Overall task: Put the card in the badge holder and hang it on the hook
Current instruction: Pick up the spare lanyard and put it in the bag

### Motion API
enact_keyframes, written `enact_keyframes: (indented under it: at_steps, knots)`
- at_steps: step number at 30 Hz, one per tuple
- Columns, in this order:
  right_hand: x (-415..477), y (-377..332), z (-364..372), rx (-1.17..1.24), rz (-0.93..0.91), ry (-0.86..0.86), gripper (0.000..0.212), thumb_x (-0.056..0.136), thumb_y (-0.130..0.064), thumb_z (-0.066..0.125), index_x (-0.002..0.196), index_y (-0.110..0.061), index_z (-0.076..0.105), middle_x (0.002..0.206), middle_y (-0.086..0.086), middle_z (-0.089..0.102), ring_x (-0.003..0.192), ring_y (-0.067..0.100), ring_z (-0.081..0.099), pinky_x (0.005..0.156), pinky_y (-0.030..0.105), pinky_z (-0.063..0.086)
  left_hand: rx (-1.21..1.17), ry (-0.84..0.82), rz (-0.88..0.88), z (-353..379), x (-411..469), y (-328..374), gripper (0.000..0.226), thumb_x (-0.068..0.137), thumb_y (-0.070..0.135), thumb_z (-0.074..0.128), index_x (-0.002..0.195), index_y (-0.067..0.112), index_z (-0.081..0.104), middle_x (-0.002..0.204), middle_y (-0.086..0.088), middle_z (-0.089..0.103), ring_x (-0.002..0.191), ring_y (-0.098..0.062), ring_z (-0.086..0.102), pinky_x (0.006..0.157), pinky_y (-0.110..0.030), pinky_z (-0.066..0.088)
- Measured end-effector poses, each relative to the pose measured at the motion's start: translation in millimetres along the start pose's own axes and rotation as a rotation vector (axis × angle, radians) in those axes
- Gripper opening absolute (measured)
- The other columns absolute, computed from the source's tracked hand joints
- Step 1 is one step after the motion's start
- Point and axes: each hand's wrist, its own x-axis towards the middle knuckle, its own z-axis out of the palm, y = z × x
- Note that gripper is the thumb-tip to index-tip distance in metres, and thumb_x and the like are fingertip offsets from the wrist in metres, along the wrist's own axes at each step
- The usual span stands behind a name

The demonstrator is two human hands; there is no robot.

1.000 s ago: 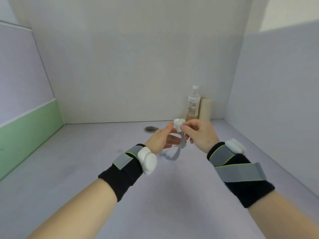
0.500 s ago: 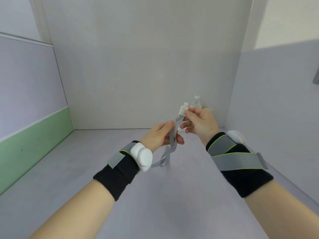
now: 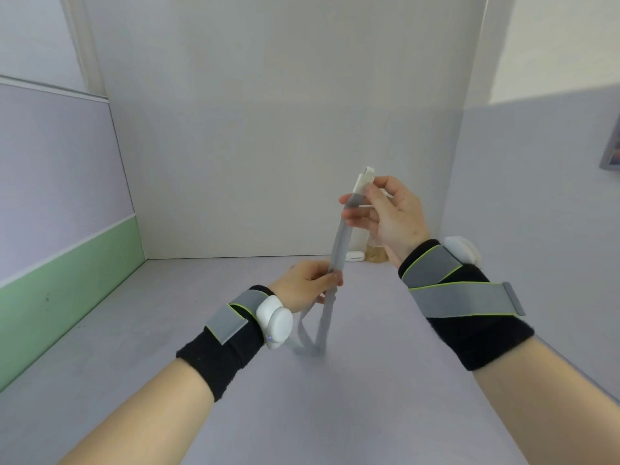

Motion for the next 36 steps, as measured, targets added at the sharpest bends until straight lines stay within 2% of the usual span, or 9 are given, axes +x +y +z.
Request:
enact_keyframes:
  at_steps: [3,6,12,15,17,19,24,31,36]
  knots:
    - [4,-11,-2,0.060,-0.069,-0.005,0.016,0.098,-0.008,0.039,0.086,-0.013,0.048,0.085,0.016,0.069,0.061,0.019,0.065,0.066,0.029,0.057,-0.087,-0.084,-0.108,1,-4,-8,0.025,0.100,0.018,0.038,0.079,0.014,0.050,0.079,-0.001,0.065,0.074,-0.012,0.065,0.081,-0.029,0.051]
    - [5,-16,-5,0.001,-0.095,-0.019,0.015,0.097,-0.010,0.041,0.086,-0.014,0.050,0.085,0.013,0.071,0.061,0.017,0.060,0.059,0.026,0.052,-0.220,-0.042,-0.220,3,-8,-18,0.022,0.101,0.019,0.036,0.081,0.013,0.046,0.076,0.000,0.067,0.070,-0.014,0.070,0.078,-0.029,0.051]
    - [-11,3,-12,-0.141,0.018,-0.121,0.015,0.090,-0.006,0.049,0.080,-0.014,0.056,0.077,0.010,0.073,0.060,0.013,0.048,0.053,0.023,0.042,-0.597,0.180,-0.311,4,2,-19,0.034,0.099,0.015,0.036,0.128,-0.001,0.043,0.072,-0.011,0.065,0.066,-0.030,0.071,0.062,-0.043,0.060]
    - [-22,20,-17,-0.207,0.058,-0.205,0.019,0.085,0.003,0.052,0.077,-0.012,0.060,0.077,0.008,0.072,0.067,0.015,0.057,0.060,0.027,0.048,-0.866,0.203,-0.305,2,3,-12,0.024,0.091,0.012,0.036,0.100,0.000,0.055,0.080,-0.020,0.068,0.081,-0.040,0.071,0.066,-0.049,0.059]
    - [-29,33,-21,-0.266,0.082,-0.255,0.022,0.082,0.009,0.055,0.073,-0.011,0.060,0.082,0.014,0.071,0.074,0.022,0.063,0.062,0.029,0.052,-1.040,0.141,-0.244,-2,3,-6,0.018,0.085,0.019,0.036,0.072,0.011,0.045,0.090,-0.024,0.069,0.094,-0.043,0.068,0.078,-0.051,0.056]
    - [-35,47,-25,-0.288,0.114,-0.287,0.023,0.080,0.014,0.055,0.073,-0.008,0.059,0.087,0.020,0.070,0.081,0.026,0.067,0.064,0.028,0.055,-1.159,0.099,-0.180,-5,1,-1,0.022,0.086,0.026,0.041,0.067,0.015,0.038,0.093,-0.024,0.069,0.096,-0.041,0.067,0.083,-0.047,0.055]
    - [-48,75,-33,-0.207,0.221,-0.290,0.025,0.076,0.020,0.059,0.071,-0.004,0.059,0.084,0.016,0.069,0.077,0.021,0.068,0.071,0.026,0.058,-0.990,0.324,-0.033,-5,14,4,0.008,0.093,0.013,0.054,0.093,0.007,0.051,0.107,-0.020,0.062,0.091,-0.030,0.068,0.085,-0.043,0.054]
    - [-56,100,-35,-0.229,0.292,-0.321,0.046,0.074,0.026,0.032,0.072,-0.005,0.065,0.085,0.011,0.070,0.079,0.015,0.070,0.076,0.025,0.057,-1.001,0.401,-0.041,-4,18,8,0.028,0.096,0.000,0.039,0.071,0.013,0.037,0.071,-0.008,0.050,0.059,-0.020,0.047,0.055,-0.032,0.055]
    - [-57,104,-39,-0.235,0.304,-0.206,0.033,0.077,0.018,0.045,0.075,-0.010,0.063,0.084,0.007,0.072,0.087,0.016,0.068,0.086,0.032,0.052,-0.995,0.407,-0.060,-1,18,15,0.029,0.094,-0.006,0.029,0.076,0.017,0.031,0.073,-0.009,0.051,0.042,-0.011,0.044,0.048,-0.024,0.044]
